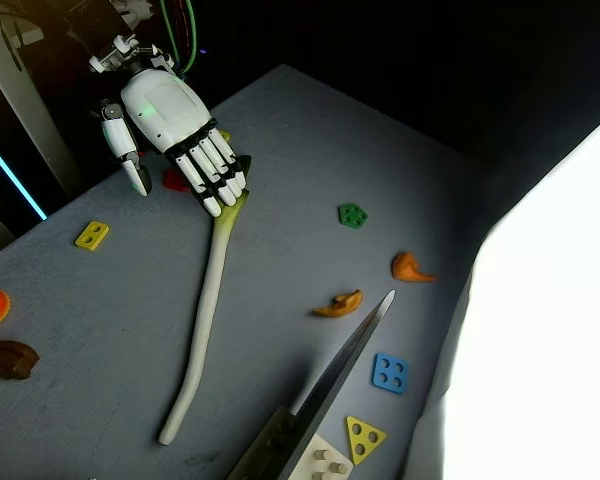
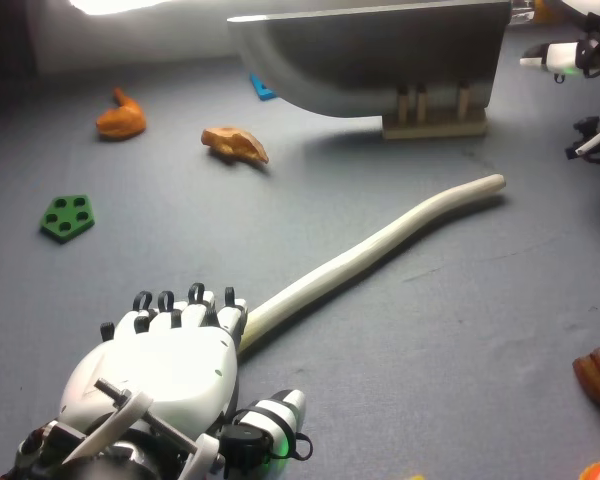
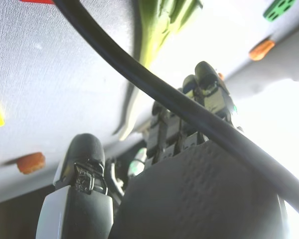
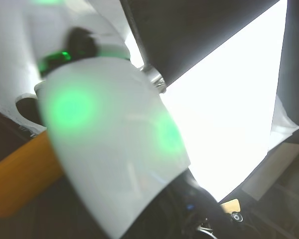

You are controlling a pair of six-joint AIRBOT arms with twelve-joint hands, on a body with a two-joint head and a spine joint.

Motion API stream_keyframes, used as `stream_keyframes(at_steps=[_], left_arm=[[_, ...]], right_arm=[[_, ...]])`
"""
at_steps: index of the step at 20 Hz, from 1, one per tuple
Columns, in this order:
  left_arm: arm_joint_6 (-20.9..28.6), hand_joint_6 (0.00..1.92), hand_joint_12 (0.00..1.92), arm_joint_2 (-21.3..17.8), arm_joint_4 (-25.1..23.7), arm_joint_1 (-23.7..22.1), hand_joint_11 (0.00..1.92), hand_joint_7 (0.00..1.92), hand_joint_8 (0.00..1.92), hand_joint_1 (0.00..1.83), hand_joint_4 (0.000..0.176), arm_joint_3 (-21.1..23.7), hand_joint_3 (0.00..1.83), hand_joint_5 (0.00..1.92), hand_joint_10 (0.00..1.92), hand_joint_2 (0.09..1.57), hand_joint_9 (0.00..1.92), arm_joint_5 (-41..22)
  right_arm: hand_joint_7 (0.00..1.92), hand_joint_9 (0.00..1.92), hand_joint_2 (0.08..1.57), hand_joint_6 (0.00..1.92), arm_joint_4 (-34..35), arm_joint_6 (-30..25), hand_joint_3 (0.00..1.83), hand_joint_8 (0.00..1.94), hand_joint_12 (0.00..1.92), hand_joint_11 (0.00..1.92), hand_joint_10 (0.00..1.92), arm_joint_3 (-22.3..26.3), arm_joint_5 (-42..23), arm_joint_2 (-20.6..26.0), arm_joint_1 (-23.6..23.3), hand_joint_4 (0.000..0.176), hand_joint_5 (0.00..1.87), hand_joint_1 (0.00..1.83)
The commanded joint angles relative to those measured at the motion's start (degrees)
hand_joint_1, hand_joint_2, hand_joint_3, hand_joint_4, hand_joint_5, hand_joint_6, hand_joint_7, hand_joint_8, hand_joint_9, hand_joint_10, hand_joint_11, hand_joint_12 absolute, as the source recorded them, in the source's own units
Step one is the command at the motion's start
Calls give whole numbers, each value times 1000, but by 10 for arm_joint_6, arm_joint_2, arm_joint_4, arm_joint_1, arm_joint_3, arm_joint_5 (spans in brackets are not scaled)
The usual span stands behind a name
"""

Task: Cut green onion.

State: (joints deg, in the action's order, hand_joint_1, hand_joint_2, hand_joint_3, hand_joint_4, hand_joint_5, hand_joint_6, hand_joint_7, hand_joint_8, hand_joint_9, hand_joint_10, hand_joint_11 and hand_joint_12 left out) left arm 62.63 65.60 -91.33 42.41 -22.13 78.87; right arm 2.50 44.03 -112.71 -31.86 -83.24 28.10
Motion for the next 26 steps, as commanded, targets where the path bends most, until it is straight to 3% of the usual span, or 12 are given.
stream_keyframes(at_steps=[1,7,8,11,12,14,18,19,22,23,24,26], left_arm=[[0,10,391,4,-52,-6,0,75,5,252,19,-3,0,162,5,1355,94,31],[0,9,387,4,-54,-6,0,96,6,276,22,-3,0,179,6,1344,107,31],[0,5,385,4,-54,-5,0,88,2,261,20,-3,0,172,1,1351,95,31],[0,5,370,4,-55,-5,0,79,2,250,24,-3,0,173,3,1352,91,31],[0,5,364,4,-55,-5,0,80,2,267,19,-3,0,175,3,1348,92,31],[0,4,379,4,-55,-5,0,79,1,259,19,-3,0,178,3,1349,92,31],[0,0,444,4,-55,-6,0,76,0,277,23,-3,0,171,2,1344,95,31],[0,1,408,4,-55,-7,0,66,2,269,21,-3,0,161,2,1346,85,31],[0,2,417,4,-55,-9,0,69,2,281,24,-3,0,149,3,1344,87,31],[0,5,432,4,-55,-10,0,72,2,272,24,-3,0,156,4,1345,90,31],[0,3,424,4,-55,-10,0,68,1,259,22,-3,1,153,1,1349,85,31],[0,3,402,4,-55,-10,0,68,0,273,25,-3,0,157,0,1347,84,31]], right_arm=[[543,525,1022,1921,12,-2,15,1941,1921,506,1921,-5,-67,5,-3,0,450,1261],[655,693,1004,1917,12,-2,3,1940,1921,663,1921,-5,-68,5,-3,0,533,1285],[807,862,1003,1523,12,-2,353,1941,1921,842,1921,-5,-68,5,-3,0,733,1144],[983,1043,857,1475,12,-2,731,1941,1921,1042,1921,-5,-68,5,-3,0,819,1105],[1050,1117,863,1832,12,-2,461,1941,1921,1113,1921,-5,-68,5,-3,0,791,1230],[1080,1159,959,1917,12,-2,191,1941,1921,1171,1921,-5,-68,5,-3,0,782,1271],[1217,1299,958,1921,12,-2,114,1941,1921,1342,1921,-5,-68,5,-3,0,892,1350],[1419,1503,1025,1818,12,-2,139,1941,1921,1562,1921,-5,-68,5,-3,0,1005,1465],[1576,1655,1024,1904,12,-2,296,1941,1921,1701,1921,-5,-68,5,-3,0,1193,1589],[1612,1682,938,1918,12,-2,486,1941,1921,1711,1921,-5,-68,5,-3,137,1231,1611],[1625,1690,873,1920,12,-2,617,1941,1921,1720,1921,-5,-68,5,-3,168,1272,1620],[1625,1681,810,1921,12,-2,736,1941,1921,1721,1921,-5,-68,5,-3,176,1298,1637]])
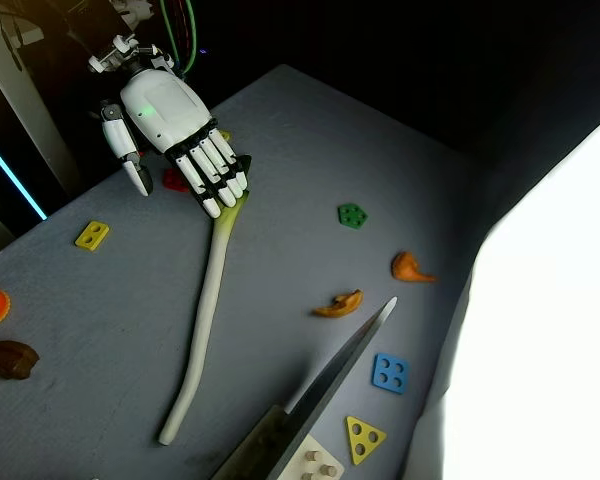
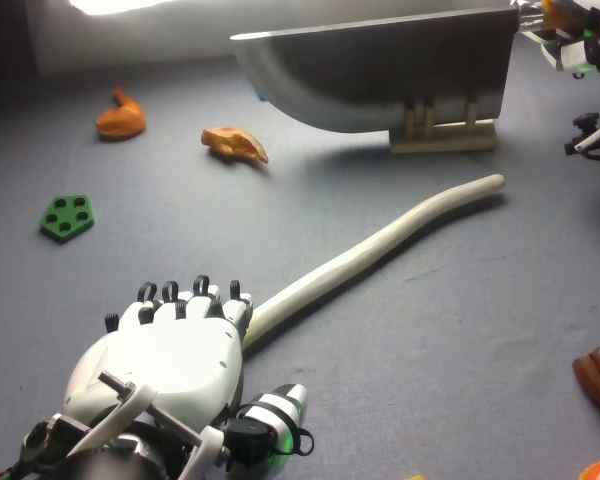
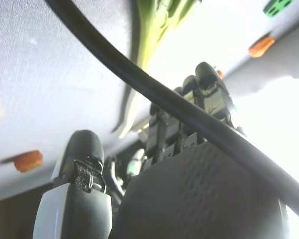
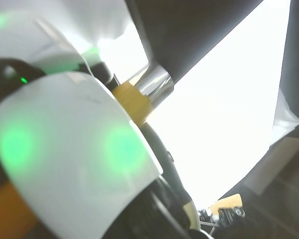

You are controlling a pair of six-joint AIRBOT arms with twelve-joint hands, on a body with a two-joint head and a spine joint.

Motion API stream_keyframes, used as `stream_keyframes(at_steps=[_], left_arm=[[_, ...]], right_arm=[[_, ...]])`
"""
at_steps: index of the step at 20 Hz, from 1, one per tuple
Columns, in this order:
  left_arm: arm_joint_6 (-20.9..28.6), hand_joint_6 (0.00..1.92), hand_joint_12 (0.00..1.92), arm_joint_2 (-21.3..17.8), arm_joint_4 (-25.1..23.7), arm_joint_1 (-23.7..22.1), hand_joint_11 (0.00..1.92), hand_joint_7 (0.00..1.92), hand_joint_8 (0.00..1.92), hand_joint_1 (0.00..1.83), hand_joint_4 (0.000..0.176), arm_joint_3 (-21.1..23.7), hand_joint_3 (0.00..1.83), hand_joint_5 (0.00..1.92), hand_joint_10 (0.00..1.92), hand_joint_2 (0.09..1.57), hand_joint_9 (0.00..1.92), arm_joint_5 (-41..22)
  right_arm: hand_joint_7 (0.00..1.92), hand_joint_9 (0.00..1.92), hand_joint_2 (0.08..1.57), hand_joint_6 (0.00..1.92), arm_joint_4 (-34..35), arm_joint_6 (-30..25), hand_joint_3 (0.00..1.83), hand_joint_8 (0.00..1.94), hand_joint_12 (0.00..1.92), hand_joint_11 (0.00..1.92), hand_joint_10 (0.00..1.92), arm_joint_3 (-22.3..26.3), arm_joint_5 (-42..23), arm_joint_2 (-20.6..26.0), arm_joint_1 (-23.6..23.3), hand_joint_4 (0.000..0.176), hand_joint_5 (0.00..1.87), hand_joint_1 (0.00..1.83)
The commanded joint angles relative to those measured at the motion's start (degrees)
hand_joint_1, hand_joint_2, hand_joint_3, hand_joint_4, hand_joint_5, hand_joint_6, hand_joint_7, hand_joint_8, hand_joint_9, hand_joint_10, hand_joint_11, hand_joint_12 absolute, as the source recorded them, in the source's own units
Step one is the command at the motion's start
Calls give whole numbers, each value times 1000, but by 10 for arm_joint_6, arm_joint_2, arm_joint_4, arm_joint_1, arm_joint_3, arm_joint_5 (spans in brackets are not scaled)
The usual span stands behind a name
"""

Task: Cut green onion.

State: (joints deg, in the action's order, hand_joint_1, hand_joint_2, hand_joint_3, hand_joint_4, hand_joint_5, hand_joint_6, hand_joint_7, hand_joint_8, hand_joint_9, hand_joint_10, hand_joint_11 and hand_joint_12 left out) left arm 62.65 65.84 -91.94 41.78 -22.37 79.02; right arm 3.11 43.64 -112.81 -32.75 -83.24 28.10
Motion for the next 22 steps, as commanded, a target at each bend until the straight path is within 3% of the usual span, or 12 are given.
stream_keyframes(at_steps=[1,9,12,18,22], left_arm=[[0,3,400,2,-49,-3,0,68,0,273,25,-1,0,158,0,1347,84,30],[0,2,370,16,-39,3,0,69,0,263,19,-9,1,149,0,1351,84,30],[0,4,417,24,-34,7,0,79,2,288,22,-13,0,159,4,1348,98,30],[0,1,333,26,-22,15,0,66,1,277,23,-20,0,146,1,1352,83,30],[0,5,422,29,-18,16,0,92,4,286,26,-29,0,166,6,1347,108,30]], right_arm=[[1625,1681,807,1921,6,2,741,1941,1921,1722,1921,-4,-60,5,-3,176,1299,1638],[1583,1649,769,1921,6,5,799,1941,1921,1689,1921,-4,-81,5,-3,176,1269,1637],[1581,1648,774,1921,32,44,802,1941,1921,1690,1921,-4,-108,3,0,176,1250,1616],[1587,1658,769,1921,35,43,797,1941,1921,1697,1921,-4,-142,2,-1,176,1265,1623],[1596,1661,771,1921,46,41,801,1941,1921,1694,1921,-4,-156,3,-4,176,1282,1618]])
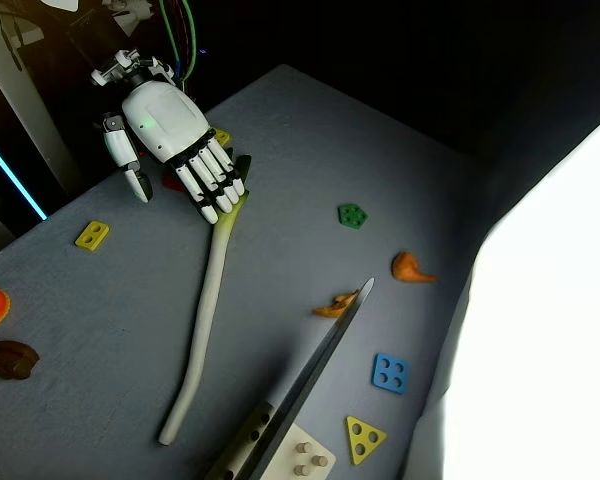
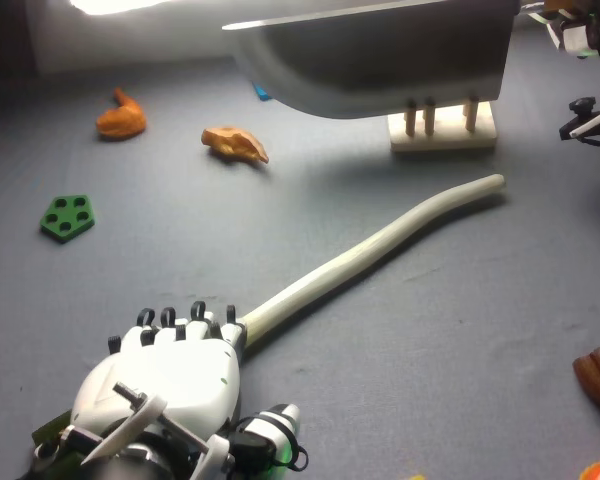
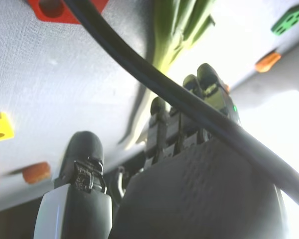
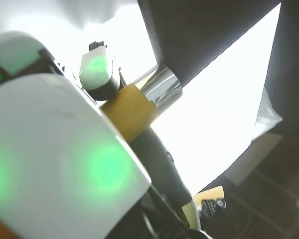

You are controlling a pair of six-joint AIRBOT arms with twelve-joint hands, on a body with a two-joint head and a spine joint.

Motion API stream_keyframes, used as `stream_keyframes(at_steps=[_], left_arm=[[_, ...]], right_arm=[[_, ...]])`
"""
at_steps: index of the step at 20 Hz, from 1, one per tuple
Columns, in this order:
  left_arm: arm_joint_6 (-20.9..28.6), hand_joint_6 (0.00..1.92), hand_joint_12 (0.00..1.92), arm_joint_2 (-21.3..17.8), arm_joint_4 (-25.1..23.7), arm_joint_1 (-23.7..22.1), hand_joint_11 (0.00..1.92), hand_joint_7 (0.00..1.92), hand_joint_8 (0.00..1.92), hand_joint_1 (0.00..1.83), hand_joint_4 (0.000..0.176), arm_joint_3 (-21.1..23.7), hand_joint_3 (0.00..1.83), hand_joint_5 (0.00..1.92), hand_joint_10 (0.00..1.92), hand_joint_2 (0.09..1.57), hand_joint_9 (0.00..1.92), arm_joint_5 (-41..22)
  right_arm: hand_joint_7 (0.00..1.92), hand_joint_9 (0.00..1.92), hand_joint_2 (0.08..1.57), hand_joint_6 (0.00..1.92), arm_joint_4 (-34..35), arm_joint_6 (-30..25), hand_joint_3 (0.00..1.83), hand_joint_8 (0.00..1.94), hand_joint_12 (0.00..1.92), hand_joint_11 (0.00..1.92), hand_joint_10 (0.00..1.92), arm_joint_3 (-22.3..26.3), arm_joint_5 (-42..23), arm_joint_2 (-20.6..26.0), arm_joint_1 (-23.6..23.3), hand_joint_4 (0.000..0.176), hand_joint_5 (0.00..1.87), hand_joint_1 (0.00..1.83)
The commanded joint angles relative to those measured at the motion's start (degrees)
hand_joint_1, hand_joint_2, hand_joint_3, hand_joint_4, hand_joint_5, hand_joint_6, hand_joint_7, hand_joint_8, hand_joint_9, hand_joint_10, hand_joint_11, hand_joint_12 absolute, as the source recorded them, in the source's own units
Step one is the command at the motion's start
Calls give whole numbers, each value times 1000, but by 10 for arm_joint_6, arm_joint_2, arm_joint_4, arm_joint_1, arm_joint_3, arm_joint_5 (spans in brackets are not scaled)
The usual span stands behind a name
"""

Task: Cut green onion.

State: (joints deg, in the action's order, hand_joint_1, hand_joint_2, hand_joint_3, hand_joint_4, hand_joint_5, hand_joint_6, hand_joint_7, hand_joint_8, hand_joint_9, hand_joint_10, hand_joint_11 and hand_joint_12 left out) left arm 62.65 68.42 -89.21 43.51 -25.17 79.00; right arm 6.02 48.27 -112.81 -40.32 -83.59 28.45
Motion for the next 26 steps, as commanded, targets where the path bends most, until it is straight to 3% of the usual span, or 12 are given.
stream_keyframes(at_steps=[1,6,9,13,16,20,21,22,23,24,25,26], left_arm=[[0,2,359,4,-45,-1,0,79,3,276,28,-3,1,155,3,1352,94,30],[0,7,397,11,-43,-1,0,89,2,305,18,-15,0,175,2,1344,99,30],[0,1,342,16,-43,-1,0,59,0,216,29,-22,6,114,0,1365,78,30],[0,8,319,22,-43,0,0,64,6,177,20,-26,1,128,4,1376,57,30],[0,4,276,22,-42,5,0,56,1,221,23,-24,0,124,2,1372,39,30],[0,5,392,23,-40,14,0,82,4,196,20,-22,0,141,7,1351,68,30],[0,3,348,23,-40,15,0,87,3,239,23,-22,0,122,4,1350,66,30],[0,2,339,23,-40,17,0,88,3,249,24,-23,0,118,4,1350,65,30],[0,2,367,23,-38,20,0,84,1,329,16,-23,0,120,2,1339,63,30],[0,2,367,23,-35,22,0,84,1,329,16,-23,0,120,2,1339,63,30],[2,5,321,23,-35,24,0,103,4,330,16,-23,0,134,5,1329,74,30],[12,6,311,24,-35,28,0,107,5,330,16,-23,0,137,5,1327,77,30]], right_arm=[[1589,1657,768,1921,17,-6,801,1941,1921,1695,1921,-4,-82,6,-8,176,1265,1610],[1567,1640,806,1921,48,-18,734,1941,1921,1691,1921,-3,-85,10,-23,176,1247,1601],[1573,1637,817,1921,49,-62,728,1941,1921,1681,1921,-3,-85,17,-36,176,1301,1600],[1589,1661,810,1921,42,-79,736,1941,1921,1703,1921,25,-101,41,-38,176,1320,1581],[1589,1661,808,1921,40,-49,737,1941,1921,1702,1921,81,-120,74,-32,176,1283,1576],[1588,1672,840,1835,43,46,700,1941,1921,1710,1921,171,-166,116,-28,176,1207,1555],[1558,1640,757,1684,44,68,1003,1941,1921,1678,1921,192,-171,124,-26,0,914,1192],[1553,1635,728,1676,44,80,1101,1941,1921,1673,1921,210,-172,130,-25,0,859,1114],[1589,1656,846,1910,44,102,654,1941,1921,1685,1921,237,-172,140,-20,96,1208,1502],[1589,1656,846,1910,51,113,654,1941,1921,1685,1921,248,-172,143,-18,96,1208,1502],[1563,1645,848,1536,77,132,742,1941,1921,1687,1921,265,-177,145,-15,0,908,1206],[1557,1642,848,1457,103,154,760,1941,1921,1687,1921,278,-186,146,-12,0,849,1146]])
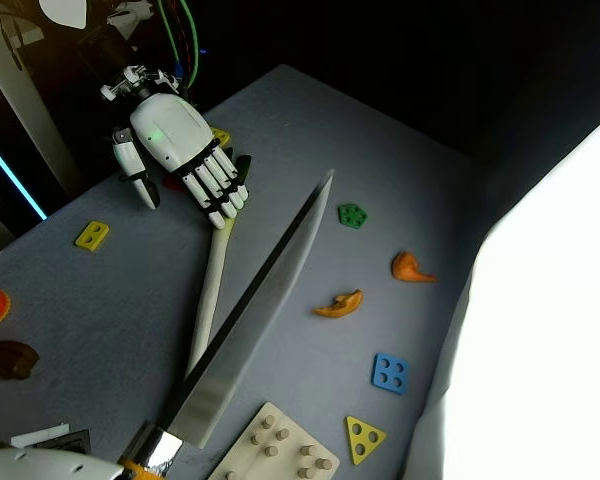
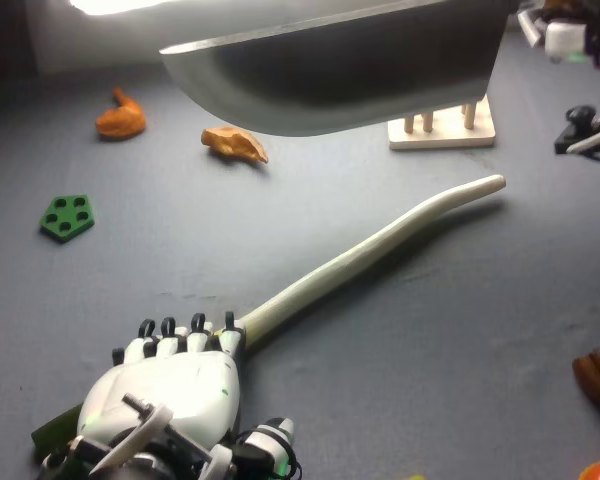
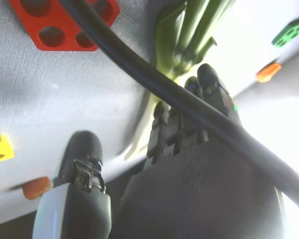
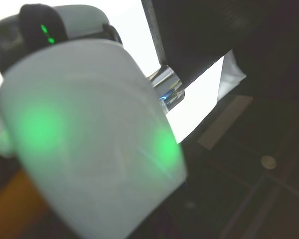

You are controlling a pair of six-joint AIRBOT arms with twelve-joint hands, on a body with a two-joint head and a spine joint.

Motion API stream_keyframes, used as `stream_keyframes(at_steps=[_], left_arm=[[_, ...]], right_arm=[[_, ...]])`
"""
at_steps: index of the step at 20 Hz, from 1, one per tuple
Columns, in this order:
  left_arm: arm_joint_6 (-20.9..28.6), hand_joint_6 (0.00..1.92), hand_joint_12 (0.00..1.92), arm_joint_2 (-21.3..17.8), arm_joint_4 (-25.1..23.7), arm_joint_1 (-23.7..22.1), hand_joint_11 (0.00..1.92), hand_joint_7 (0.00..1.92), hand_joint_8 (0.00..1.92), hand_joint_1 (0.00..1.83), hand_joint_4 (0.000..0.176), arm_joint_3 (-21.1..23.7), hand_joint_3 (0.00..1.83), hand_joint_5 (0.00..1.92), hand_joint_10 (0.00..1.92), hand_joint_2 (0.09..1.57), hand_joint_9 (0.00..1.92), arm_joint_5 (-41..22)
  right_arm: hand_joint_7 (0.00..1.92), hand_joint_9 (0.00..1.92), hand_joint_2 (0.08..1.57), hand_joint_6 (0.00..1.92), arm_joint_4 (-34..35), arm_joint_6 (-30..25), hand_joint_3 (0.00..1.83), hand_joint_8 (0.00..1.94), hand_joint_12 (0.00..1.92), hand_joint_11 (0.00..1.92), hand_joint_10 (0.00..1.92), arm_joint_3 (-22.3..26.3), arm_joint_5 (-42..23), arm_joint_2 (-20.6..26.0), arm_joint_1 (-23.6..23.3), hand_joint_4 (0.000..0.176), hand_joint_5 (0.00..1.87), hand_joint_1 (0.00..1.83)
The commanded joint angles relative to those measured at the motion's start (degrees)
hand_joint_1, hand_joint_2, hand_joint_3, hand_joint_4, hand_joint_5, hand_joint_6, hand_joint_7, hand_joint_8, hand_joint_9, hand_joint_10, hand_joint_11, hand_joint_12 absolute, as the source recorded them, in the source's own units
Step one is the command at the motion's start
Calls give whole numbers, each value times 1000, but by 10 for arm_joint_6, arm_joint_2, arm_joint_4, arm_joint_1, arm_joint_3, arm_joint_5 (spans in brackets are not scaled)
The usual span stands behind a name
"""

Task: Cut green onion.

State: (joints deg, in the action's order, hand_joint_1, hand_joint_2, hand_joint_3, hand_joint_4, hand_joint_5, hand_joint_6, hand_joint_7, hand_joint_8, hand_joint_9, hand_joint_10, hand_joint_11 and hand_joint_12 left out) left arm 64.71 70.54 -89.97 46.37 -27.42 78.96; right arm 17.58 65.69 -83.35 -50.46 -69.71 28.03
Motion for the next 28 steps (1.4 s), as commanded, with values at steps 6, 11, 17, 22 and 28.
stream_keyframes(at_steps=[6,11,17,22,28], left_arm=[[5,1,310,5,-17,9,0,103,3,236,17,-1,0,79,3,1347,67,30],[4,11,342,5,-14,9,0,76,4,277,22,-1,0,105,8,1346,68,30],[4,1,298,5,-11,9,0,77,1,277,23,0,0,90,3,1336,64,30],[4,1,296,5,-11,7,0,38,1,183,16,0,23,59,1,1426,50,30],[4,4,291,5,-11,2,0,45,1,263,18,2,13,77,0,1456,49,30]], right_arm=[[1580,1655,714,1525,87,103,972,1941,1921,1685,1921,63,-109,10,18,0,972,1224],[1556,1615,719,1852,120,112,917,1941,1921,1632,1921,80,-75,10,26,106,1217,1505],[1601,1653,767,1805,117,122,788,1941,1921,1673,1921,108,-75,17,33,176,1262,1599],[1570,1660,860,1531,107,127,723,1941,1921,1704,1921,116,-75,17,41,0,897,1224],[1575,1659,888,1767,94,126,674,1941,1921,1707,1921,122,-88,12,55,0,1038,1552]])
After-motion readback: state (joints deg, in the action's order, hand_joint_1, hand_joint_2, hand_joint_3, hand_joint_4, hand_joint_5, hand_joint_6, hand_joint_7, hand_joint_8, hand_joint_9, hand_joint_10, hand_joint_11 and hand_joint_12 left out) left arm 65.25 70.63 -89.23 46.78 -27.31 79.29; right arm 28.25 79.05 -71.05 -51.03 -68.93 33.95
